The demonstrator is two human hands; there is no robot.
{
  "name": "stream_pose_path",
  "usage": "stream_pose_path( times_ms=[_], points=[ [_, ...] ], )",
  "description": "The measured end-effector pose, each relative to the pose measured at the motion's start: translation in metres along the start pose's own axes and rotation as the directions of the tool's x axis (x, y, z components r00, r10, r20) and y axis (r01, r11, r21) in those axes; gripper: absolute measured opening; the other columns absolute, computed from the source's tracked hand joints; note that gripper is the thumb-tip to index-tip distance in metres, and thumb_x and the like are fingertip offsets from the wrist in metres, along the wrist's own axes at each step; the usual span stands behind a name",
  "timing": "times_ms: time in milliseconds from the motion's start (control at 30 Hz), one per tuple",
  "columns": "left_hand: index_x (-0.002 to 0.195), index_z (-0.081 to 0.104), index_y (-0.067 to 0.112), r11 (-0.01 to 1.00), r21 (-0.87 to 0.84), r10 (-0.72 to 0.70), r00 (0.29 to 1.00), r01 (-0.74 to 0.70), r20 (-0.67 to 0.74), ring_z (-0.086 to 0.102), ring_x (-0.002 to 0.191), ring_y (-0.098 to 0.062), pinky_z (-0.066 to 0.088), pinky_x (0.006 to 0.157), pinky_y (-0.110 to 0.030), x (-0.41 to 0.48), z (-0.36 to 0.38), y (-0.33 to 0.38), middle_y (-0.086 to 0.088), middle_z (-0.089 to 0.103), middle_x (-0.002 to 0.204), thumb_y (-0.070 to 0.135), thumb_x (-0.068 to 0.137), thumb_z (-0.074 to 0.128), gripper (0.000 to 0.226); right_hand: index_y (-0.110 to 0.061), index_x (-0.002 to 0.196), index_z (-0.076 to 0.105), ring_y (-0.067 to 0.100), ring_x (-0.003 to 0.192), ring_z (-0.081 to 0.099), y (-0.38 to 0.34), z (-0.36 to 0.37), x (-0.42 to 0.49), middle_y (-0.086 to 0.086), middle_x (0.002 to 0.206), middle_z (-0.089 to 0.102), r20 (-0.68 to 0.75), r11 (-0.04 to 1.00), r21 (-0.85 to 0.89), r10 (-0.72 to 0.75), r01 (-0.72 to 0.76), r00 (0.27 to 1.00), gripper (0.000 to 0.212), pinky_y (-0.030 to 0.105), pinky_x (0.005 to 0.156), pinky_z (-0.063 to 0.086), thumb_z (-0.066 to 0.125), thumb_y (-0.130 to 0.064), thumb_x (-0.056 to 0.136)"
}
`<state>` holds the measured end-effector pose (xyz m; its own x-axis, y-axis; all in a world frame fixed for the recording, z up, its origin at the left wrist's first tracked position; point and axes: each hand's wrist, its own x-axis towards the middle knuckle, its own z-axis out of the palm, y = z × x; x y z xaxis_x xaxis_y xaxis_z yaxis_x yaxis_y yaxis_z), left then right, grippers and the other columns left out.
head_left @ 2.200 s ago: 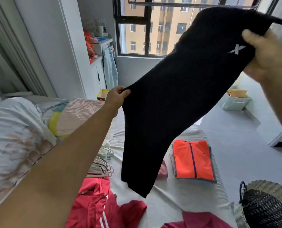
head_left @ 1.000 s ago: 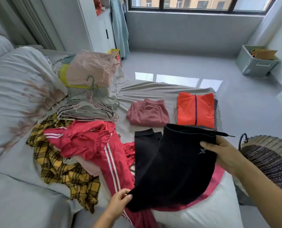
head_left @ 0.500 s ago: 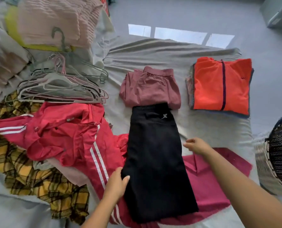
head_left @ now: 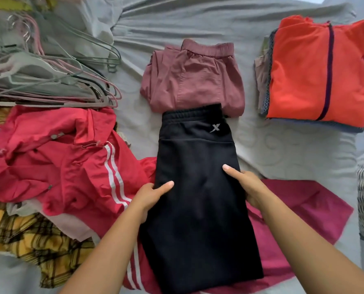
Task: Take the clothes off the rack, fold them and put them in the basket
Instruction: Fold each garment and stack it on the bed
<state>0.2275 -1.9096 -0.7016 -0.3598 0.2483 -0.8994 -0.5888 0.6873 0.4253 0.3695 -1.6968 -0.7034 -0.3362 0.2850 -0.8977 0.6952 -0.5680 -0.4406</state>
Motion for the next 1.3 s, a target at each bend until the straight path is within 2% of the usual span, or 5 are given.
stream_pose_path(
  times_ms=[367, 733, 967, 1233, 1300],
  points=[
    [0.108, 0.067, 0.006, 0.929, -0.302, -0.112, 0.941, 0.213, 0.321, 0.065, 0.101, -0.025, 0.049, 0.093, -0.036, -0.019, 0.029, 0.012, -0.011, 0.07, 0.108, 0.038, 0.067, 0.067, 0.051, -0.01, 0.094, 0.068, 0.016, 0.07, 0.071, 0.003, -0.03, -0.039, 0.005, 0.083, 0.074, 0.141, 0.959, 0.266, 0.064, -0.1, 0.988, 0.018, 0.025, 0.062, 0.053, 0.056, -0.02, 0.086],
    [0.092, 0.064, 0.004, 0.913, -0.329, 0.325, 0.919, -0.243, 0.224, 0.07, 0.073, -0.016, 0.056, 0.064, -0.023, -0.071, 0.018, 0.097, -0.008, 0.072, 0.077, 0.006, 0.076, 0.062, 0.016, -0.01, 0.096, 0.066, 0.013, 0.074, 0.07, -0.064, -0.045, -0.083, 0.002, 0.081, 0.074, 0.115, 0.921, 0.317, -0.274, 0.226, 0.955, 0.016, 0.019, 0.059, 0.054, 0.054, -0.016, 0.087],
    [0.092, 0.069, 0.017, 0.828, -0.142, 0.56, 0.81, -0.542, 0.174, 0.067, 0.086, -0.007, 0.052, 0.072, -0.018, -0.111, 0.01, 0.095, 0.005, 0.073, 0.089, 0.012, 0.06, 0.075, 0.034, -0.018, 0.084, 0.076, 0.014, 0.084, 0.07, -0.053, -0.057, -0.117, 0.002, 0.091, 0.074, 0.13, 0.847, 0.272, -0.502, 0.457, 0.855, 0.044, 0.023, 0.067, 0.055, 0.088, -0.036, 0.046],
    [0.097, 0.064, 0.013, 0.993, 0.042, 0.097, 0.949, -0.115, 0.301, 0.066, 0.081, 0.002, 0.048, 0.073, -0.012, -0.087, 0.027, -0.059, 0.015, 0.073, 0.083, 0.018, 0.057, 0.073, 0.041, -0.012, 0.096, 0.07, 0.008, 0.091, 0.068, 0.099, -0.05, -0.089, -0.004, 0.093, 0.074, 0.003, 0.995, 0.024, -0.096, 0.096, 0.995, 0.084, 0.016, 0.075, 0.053, 0.076, -0.074, 0.04],
    [0.1, 0.064, 0.012, 1.0, 0.021, -0.012, 0.951, 0.006, 0.308, 0.066, 0.083, 0.001, 0.048, 0.072, -0.012, -0.082, 0.031, -0.086, 0.012, 0.073, 0.085, 0.027, 0.049, 0.077, 0.054, -0.012, 0.104, 0.069, 0.006, 0.087, 0.067, 0.127, -0.046, -0.08, -0.007, 0.091, 0.073, -0.015, 1.0, 0.024, -0.003, 0.004, 1.0, 0.056, 0.014, 0.07, 0.05, 0.073, -0.055, 0.069]
  ],
)
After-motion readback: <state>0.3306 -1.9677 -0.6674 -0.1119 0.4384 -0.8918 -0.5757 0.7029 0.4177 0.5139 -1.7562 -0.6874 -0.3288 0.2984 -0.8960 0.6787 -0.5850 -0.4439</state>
